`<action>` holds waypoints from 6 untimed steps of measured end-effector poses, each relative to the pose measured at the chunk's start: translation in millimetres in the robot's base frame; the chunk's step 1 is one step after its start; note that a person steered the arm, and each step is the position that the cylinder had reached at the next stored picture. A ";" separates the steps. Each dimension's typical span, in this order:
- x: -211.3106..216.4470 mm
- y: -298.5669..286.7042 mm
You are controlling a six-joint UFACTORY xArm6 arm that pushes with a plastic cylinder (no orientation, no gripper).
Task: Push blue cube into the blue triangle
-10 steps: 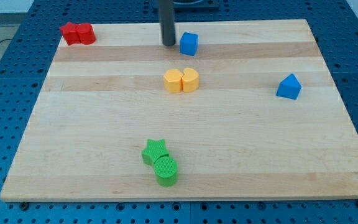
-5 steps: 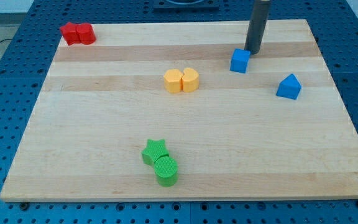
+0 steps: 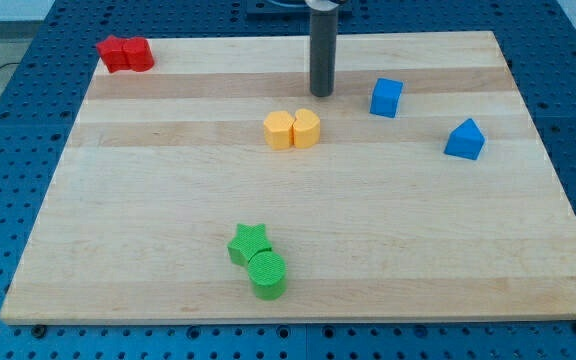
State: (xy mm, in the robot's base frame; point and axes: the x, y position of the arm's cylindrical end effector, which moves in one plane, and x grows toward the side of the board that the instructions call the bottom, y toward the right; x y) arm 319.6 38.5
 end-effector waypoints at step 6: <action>-19.8 127.0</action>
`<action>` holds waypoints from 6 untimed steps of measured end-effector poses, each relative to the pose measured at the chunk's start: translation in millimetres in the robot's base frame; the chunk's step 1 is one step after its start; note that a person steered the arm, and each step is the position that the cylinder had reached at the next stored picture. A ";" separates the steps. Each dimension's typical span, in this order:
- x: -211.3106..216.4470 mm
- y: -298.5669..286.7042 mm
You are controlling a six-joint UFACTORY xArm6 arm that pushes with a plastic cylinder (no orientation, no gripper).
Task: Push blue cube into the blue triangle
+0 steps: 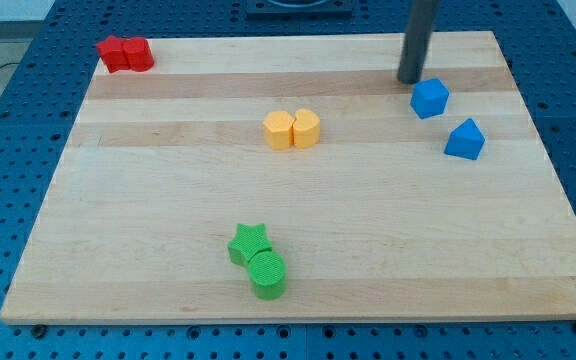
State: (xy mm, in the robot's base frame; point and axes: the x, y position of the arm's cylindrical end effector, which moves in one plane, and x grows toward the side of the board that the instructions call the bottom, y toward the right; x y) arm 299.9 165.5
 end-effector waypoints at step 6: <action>-4.4 12.0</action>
